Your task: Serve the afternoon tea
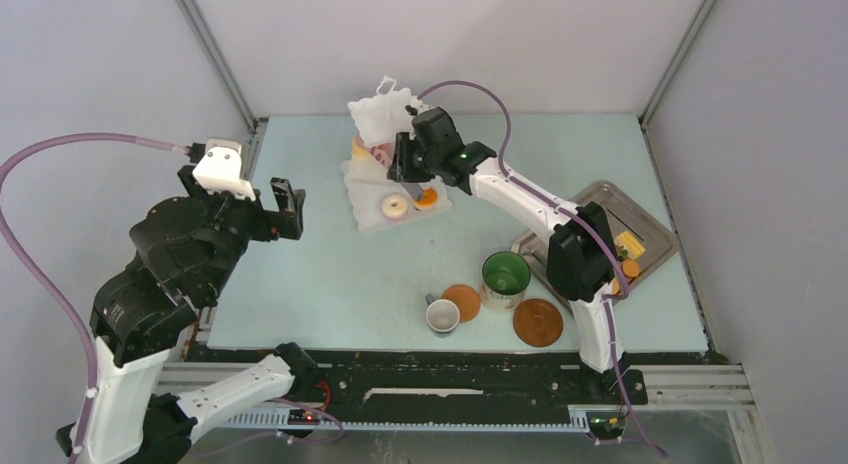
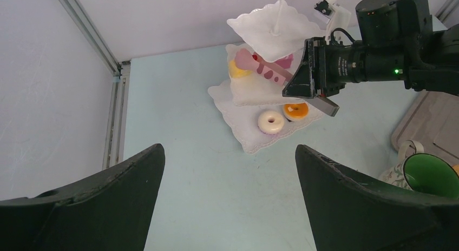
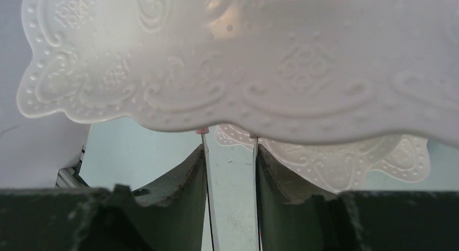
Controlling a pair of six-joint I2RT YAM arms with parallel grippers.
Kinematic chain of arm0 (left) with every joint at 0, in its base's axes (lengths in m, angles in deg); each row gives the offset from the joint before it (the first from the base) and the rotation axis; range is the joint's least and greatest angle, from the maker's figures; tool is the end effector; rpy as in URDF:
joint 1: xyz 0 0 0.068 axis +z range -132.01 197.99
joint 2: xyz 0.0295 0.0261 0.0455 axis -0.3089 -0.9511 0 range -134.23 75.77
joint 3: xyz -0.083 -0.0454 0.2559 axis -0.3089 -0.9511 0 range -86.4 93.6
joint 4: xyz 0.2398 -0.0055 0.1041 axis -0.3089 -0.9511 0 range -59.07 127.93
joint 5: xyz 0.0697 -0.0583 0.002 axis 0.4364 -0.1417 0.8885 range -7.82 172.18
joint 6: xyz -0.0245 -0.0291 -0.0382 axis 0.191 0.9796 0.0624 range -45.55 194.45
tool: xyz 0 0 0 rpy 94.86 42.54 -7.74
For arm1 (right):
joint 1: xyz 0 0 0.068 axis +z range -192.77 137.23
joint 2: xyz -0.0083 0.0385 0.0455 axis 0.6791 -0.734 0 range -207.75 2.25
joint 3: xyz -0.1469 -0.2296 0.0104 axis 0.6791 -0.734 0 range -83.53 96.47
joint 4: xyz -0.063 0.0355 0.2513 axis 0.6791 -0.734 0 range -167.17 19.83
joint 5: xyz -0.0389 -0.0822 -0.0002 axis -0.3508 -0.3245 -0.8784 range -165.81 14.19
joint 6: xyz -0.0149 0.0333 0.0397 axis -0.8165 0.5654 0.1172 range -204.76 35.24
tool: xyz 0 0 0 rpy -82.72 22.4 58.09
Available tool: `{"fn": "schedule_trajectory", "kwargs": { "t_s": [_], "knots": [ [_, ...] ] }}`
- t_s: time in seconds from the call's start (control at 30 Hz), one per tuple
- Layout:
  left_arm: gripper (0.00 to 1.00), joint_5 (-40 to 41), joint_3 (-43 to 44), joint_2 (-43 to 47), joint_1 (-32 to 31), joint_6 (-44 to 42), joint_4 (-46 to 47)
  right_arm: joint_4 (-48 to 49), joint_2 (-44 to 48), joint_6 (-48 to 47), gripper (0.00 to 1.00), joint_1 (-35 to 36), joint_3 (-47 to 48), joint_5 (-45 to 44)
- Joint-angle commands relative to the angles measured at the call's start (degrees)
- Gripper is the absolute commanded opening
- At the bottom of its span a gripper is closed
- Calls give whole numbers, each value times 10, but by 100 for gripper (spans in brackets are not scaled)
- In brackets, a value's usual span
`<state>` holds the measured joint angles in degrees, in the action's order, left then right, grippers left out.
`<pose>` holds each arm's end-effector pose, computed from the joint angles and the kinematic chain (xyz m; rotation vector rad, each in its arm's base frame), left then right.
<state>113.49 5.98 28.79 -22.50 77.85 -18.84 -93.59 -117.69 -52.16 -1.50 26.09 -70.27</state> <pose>0.0664 -0.0324 0.5024 0.1706 1.7325 -0.0781 0.3695 0.3290 0.2965 -0.2314 2.2696 0.8210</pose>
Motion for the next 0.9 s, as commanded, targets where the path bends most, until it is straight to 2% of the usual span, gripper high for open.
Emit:
{"fn": "schedule_trajectory", "kwargs": {
  "t_s": [0.0,0.4,0.73,0.87],
  "knots": [
    [98,-7,8,-9,-2,-10,11,5,-1,-7,38,0,29,-12],
    [98,-14,10,-11,-3,-7,12,-14,32,-33,48,1,6,-18],
    [98,-18,8,-11,-2,-2,11,-30,66,-35,49,-1,-16,-24],
    [98,-14,5,-9,-3,-1,12,-29,97,-42,44,-1,-44,-4]
  ]
}}
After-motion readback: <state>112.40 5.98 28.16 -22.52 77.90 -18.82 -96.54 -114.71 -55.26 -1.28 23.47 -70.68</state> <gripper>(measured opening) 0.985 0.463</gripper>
